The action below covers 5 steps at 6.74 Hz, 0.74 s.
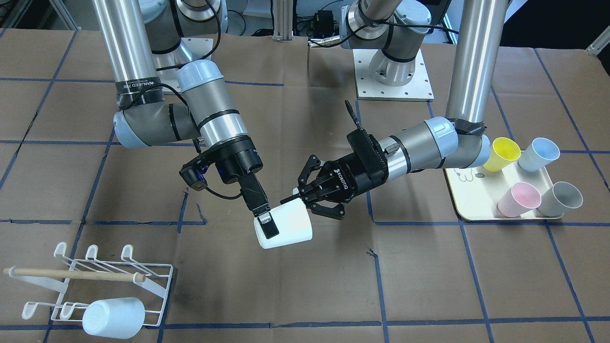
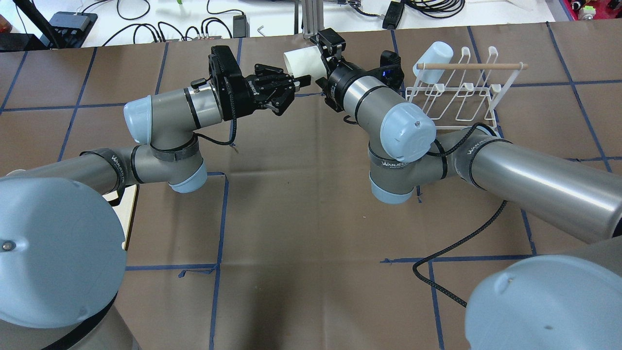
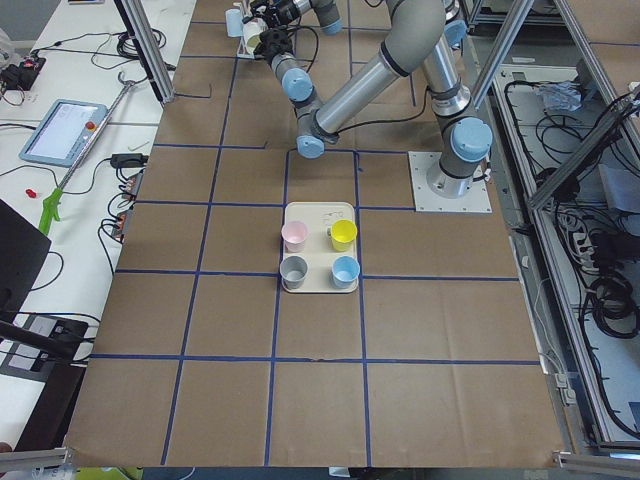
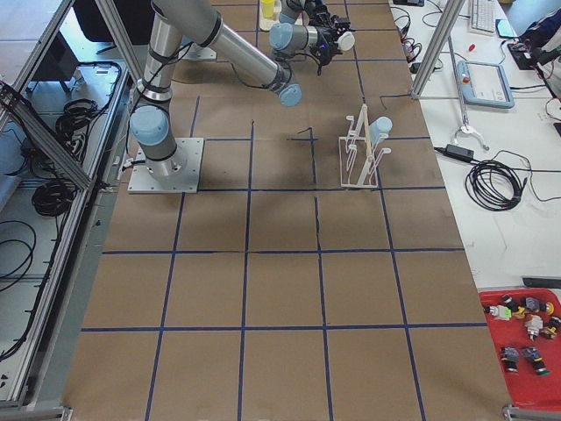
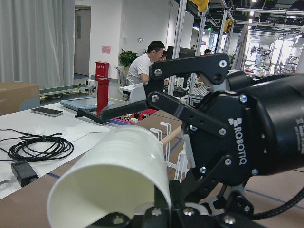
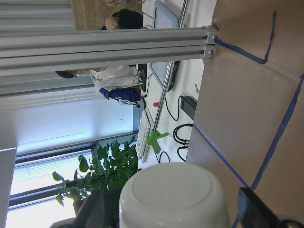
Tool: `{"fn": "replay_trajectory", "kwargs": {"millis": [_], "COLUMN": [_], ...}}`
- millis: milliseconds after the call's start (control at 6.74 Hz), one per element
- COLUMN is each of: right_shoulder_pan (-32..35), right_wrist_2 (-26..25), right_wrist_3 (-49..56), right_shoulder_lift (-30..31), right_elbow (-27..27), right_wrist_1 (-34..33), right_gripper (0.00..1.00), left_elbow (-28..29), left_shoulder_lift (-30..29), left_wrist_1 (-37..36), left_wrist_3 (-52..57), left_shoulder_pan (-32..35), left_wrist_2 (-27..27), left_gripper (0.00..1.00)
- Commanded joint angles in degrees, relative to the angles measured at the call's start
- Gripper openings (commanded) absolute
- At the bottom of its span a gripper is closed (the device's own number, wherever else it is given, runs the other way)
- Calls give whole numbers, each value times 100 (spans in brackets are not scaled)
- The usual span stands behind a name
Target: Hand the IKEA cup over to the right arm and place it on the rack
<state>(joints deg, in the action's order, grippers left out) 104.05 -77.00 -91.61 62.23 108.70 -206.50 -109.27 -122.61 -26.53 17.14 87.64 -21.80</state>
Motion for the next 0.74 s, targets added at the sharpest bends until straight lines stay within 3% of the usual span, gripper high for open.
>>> {"fn": "replay_trajectory", "kwargs": {"millis": [0,148,594], "right_shoulder_pan": [63,63,63], "right_wrist_2": [1,-8,36], "right_wrist_3": [55,56,56], "right_shoulder_lift": [-53,-53,-44], "right_elbow": [-59,-68,-59], "right_wrist_1": [22,31,22], "right_gripper": [98,97,60], "left_elbow": [2,2,2], "left_shoulder_lift": [0,0,0], "left_wrist_1": [-1,-1,-1], "left_wrist_3": [0,0,0], "left_shoulder_pan": [8,8,8], "left_wrist_2": [0,0,0], "left_gripper": [9,9,10]}}
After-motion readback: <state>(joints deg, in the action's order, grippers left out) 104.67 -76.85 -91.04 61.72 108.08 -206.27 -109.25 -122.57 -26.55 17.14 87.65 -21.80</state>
